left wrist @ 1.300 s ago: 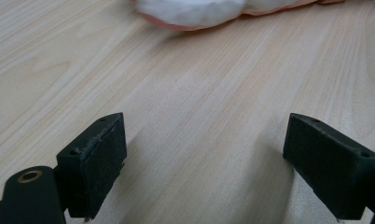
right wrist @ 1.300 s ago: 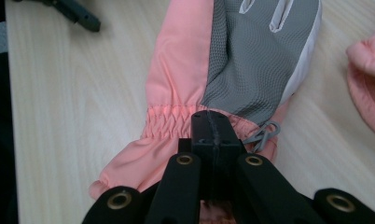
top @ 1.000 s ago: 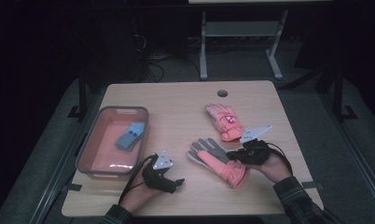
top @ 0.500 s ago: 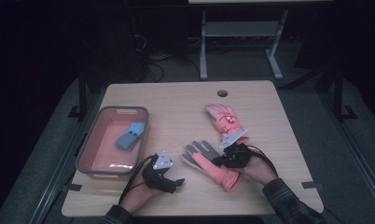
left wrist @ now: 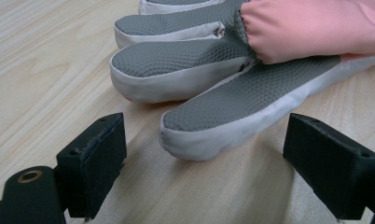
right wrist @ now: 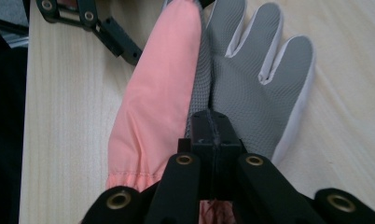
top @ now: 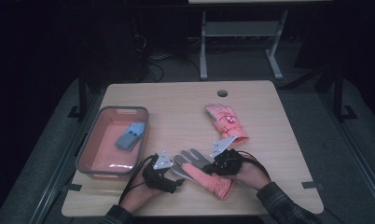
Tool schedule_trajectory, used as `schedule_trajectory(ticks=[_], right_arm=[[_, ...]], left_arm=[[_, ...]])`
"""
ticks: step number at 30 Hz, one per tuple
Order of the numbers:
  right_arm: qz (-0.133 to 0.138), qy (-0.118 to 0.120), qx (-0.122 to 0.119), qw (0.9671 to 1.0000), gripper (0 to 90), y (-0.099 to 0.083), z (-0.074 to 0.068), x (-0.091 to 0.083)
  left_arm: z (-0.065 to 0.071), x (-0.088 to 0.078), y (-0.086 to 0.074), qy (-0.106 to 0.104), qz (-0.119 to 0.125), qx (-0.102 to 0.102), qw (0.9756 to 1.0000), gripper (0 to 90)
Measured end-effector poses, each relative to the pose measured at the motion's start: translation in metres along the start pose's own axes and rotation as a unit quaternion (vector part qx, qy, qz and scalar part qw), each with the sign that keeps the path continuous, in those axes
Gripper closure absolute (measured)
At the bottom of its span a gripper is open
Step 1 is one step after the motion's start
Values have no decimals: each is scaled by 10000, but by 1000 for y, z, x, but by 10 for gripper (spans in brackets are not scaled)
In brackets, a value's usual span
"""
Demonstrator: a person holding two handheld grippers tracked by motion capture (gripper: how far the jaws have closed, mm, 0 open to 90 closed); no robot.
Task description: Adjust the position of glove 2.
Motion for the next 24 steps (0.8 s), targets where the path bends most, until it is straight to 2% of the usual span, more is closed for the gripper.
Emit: schedule_trajectory(ticks=[1, 3, 4, 7, 12, 15, 16, 18, 21, 22, 23, 24], right_arm=[[48, 16, 77, 10000, 874, 0, 0, -2], [112, 23, 81, 9999, 867, 1, 2, -5], [212, -18, 295, 9993, 853, 1, 6, -11], [351, -165, 426, 9983, 832, 1, 15, -21], [622, -496, 895, 9928, 874, 2, 37, -41], [746, -802, 1168, 9871, 899, 0, 59, -53], [777, -934, 1308, 9840, 899, 0, 69, -57], [813, -1121, 1442, 9798, 899, -2, 82, -61], [868, -1399, 1685, 9719, 900, -4, 103, -66], [868, -1399, 1685, 9719, 900, -4, 103, -66], [871, -1501, 1787, 9685, 900, -5, 113, -64], [871, -1522, 1801, 9679, 900, -6, 116, -63]], left_arm=[[0, 0, 0, -2, 0, -5, 10000, 125], [0, 0, 0, 7, -1, 9, 10000, 125], [-1, 0, 0, 9, -14, 35, 10000, 125], [0, 0, 0, 6, 4, -8, 10000, 125], [0, 0, 0, -5, -14, 6, 10000, 125], [0, 0, 0, 2, -18, 35, 10000, 125], [0, 0, 0, -3, -17, 11, 10000, 125], [0, 0, 0, -13, -14, -16, 10000, 125], [0, 0, 0, -13, -15, -14, 10000, 125], [0, 0, 0, -13, -15, -14, 10000, 125], [0, 0, 0, -13, -16, -13, 10000, 125], [0, 0, 0, -12, -15, -14, 10000, 125]])
Point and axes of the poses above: each handheld gripper's, and its own axes: x roughly forward along the jaws, y roughly out of its top, z roughly to its right, the point moved 5 cm from there along x, roughly forward along the jaws, and after that the axes turned 5 degrees about x, right-handed, at the moved point
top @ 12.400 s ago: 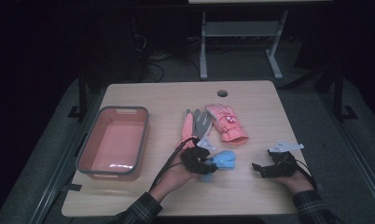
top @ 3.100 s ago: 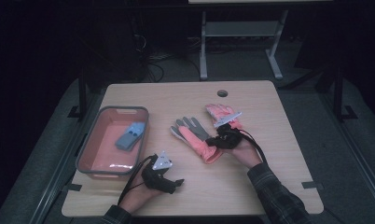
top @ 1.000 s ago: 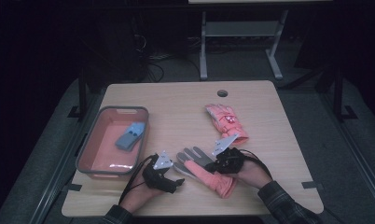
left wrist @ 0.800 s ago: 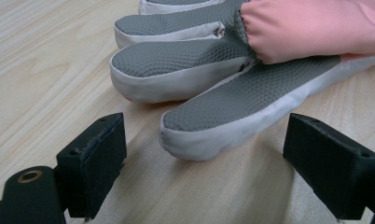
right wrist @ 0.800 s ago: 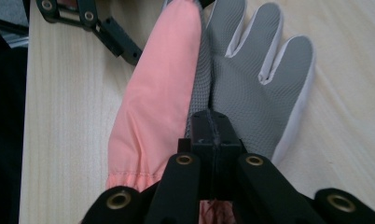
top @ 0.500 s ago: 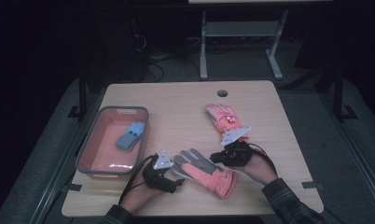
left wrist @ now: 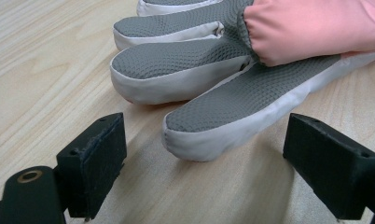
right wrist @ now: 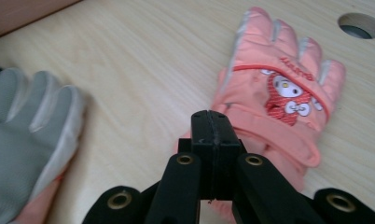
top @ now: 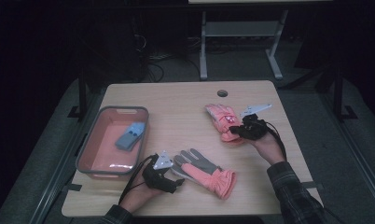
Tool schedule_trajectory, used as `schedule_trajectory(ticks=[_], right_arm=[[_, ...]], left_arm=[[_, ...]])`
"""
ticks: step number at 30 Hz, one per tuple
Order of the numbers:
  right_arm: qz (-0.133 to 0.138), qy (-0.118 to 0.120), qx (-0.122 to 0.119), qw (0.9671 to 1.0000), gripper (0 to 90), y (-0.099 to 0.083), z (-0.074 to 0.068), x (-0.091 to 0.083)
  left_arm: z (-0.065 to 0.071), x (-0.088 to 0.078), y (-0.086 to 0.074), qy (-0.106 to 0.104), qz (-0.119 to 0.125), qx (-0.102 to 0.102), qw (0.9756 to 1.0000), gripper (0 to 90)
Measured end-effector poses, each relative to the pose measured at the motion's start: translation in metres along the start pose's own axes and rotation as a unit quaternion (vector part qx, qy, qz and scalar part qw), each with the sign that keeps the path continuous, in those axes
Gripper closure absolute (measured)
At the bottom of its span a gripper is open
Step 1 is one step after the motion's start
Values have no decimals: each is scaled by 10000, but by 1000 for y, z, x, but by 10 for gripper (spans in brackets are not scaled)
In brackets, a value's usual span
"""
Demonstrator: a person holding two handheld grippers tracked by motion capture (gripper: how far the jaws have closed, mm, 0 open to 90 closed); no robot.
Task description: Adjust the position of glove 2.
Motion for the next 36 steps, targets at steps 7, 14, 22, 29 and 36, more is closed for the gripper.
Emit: schedule_trajectory(ticks=[7, 14, 22, 29, 36], right_arm=[[-235, -221, 70, 9995, 900, -6, 10, 17], [-347, -217, 30, 9992, 900, -14, 11, 14], [-470, -252, -9, 9986, 900, -29, 20, -5], [-485, -143, 2, 9987, 890, -39, 24, -18], [-187, 126, -88, 9997, 788, -16, 26, -19]], left_arm=[[0, 0, 0, 10, -2, 10, 10000, 125], [0, 0, 0, 10, -2, 14, 10000, 125], [0, 0, 0, 10, 0, 16, 10000, 125], [0, 0, 0, -2, 0, -2, 10000, 125], [0, 0, 0, -1, 2, 0, 10000, 125]])
Point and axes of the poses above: each handheld gripper's, and its own axes: x roughly forward along the jaws, y roughly out of its top, z roughly to its right, the point moved 5 cm from there along x, roughly forward along the jaws, and after that the axes turned 5 degrees about x, right-handed, at the moved point
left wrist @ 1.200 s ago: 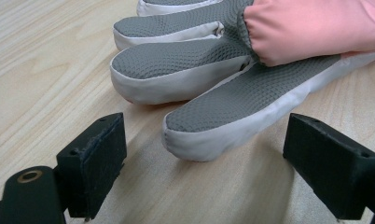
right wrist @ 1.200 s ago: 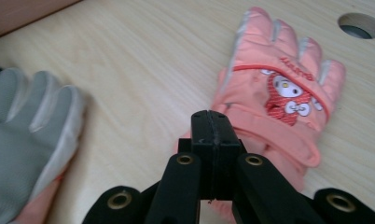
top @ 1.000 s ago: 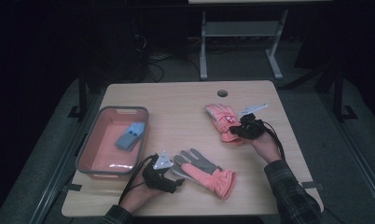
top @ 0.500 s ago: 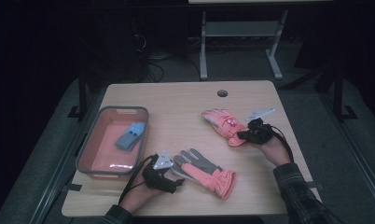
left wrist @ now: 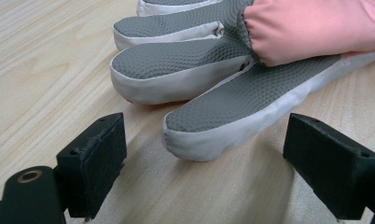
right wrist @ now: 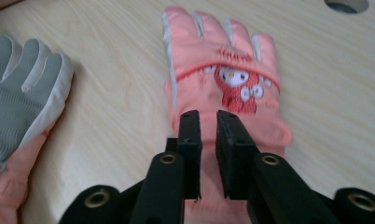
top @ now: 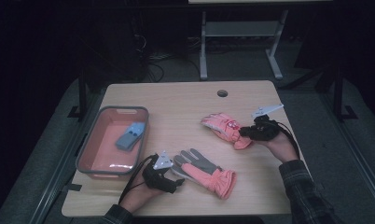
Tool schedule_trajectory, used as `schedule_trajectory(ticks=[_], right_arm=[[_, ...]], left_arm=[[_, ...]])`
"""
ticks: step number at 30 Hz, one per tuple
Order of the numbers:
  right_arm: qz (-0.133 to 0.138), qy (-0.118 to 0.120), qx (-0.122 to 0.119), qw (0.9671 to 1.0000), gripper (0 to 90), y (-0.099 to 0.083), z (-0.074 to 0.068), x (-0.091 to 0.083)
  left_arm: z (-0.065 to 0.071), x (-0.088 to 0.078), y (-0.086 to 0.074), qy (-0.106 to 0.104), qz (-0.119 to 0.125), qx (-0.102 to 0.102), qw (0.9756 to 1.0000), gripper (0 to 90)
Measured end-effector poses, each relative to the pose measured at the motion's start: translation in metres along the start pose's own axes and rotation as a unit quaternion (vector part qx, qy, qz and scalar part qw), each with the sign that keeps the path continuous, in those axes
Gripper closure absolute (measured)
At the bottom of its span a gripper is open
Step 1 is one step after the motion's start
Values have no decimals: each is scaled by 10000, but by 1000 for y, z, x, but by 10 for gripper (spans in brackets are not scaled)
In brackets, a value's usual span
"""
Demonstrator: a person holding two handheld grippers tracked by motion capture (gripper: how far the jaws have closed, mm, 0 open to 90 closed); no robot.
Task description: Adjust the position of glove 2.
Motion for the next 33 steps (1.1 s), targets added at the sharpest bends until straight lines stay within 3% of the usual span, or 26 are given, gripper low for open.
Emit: schedule_trajectory(ticks=[11, 21, 22, 26, 33], right_arm=[[-137, 293, -21, 9995, 674, 23, 8, 27], [-214, 353, -21, 9991, 572, 25, 22, 36], [-271, 528, 92, 9982, 556, 23, 22, 39], [-342, 698, 16, 9970, 539, 20, 17, 44], [-529, 507, -144, 9972, 590, 16, 11, 55]], left_arm=[[-1, 0, 0, 10, -7, 33, 10000, 125], [0, 0, 0, 11, 8, 13, 10000, 125], [0, 0, 0, 11, 11, 11, 10000, 125], [0, 0, 0, 10, 11, 11, 10000, 125], [0, 0, 0, 11, -10, 38, 10000, 126]])
Point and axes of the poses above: each handheld gripper's, and its own axes: x roughly forward along the jaws, y roughly out of its top, z roughly to its right, the point moved 5 cm from there along x, roughly forward along the jaws, and after that the axes turned 5 degrees about x, right-handed, at the moved point
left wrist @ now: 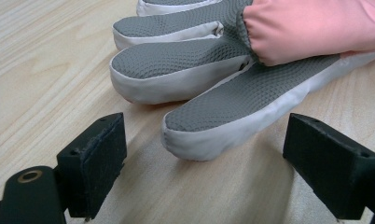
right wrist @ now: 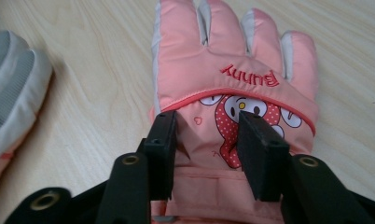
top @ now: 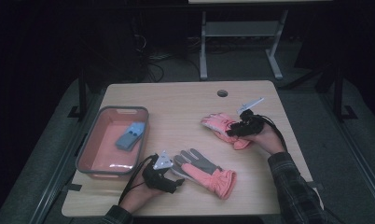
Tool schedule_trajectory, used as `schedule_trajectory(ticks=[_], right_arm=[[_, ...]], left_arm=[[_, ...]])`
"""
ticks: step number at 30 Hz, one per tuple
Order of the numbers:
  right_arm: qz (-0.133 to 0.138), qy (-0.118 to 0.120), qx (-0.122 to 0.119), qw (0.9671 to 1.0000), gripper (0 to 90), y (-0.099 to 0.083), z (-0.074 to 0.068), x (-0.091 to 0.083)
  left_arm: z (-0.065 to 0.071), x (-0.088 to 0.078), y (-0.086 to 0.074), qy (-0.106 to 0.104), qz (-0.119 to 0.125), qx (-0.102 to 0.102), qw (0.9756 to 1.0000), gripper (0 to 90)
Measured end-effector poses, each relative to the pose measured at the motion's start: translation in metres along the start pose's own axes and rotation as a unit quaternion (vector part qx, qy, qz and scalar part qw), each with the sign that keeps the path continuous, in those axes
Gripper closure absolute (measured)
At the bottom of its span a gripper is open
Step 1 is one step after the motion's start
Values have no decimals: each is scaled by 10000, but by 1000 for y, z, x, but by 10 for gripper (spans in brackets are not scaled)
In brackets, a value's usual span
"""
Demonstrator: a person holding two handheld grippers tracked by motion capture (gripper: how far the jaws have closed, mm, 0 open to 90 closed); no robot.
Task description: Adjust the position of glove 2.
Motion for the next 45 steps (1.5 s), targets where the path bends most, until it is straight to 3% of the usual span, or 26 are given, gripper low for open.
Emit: schedule_trajectory(ticks=[2, 4, 5, 10, 28, 36, 45], right_arm=[[-19, -177, -198, 9996, 635, -4, -1, 5], [-34, -189, -195, 9996, 657, -5, -1, 6], [-70, -170, -166, 9997, 744, -5, -2, 6], [-39, -146, -93, 9998, 867, -6, -3, 4], [528, -86, -1, 9986, 889, 5, -14, -33], [623, -78, -90, 9980, 889, 6, -30, -52], [679, 48, -197, 9975, 888, 5, -59, -68]], left_arm=[[0, 0, 0, -1, 0, 3, 10000, 126], [0, 0, 0, 0, 2, 3, 10000, 126], [0, 0, 0, 0, 2, 3, 10000, 126], [0, 0, 0, -2, 1, 0, 10000, 127], [0, 0, 0, -1, 10, -10, 10000, 127], [0, 0, 0, -5, 1, -1, 10000, 127], [-1, 0, 0, -12, 1, 36, 10000, 127]])
Point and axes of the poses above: each handheld gripper's, and its own axes: x roughly forward along the jaws, y roughly out of its top, z roughly to its right, the point moved 5 cm from there along x, roughly forward along the jaws, and after that the axes turned 5 degrees about x, right-handed, at the moved point
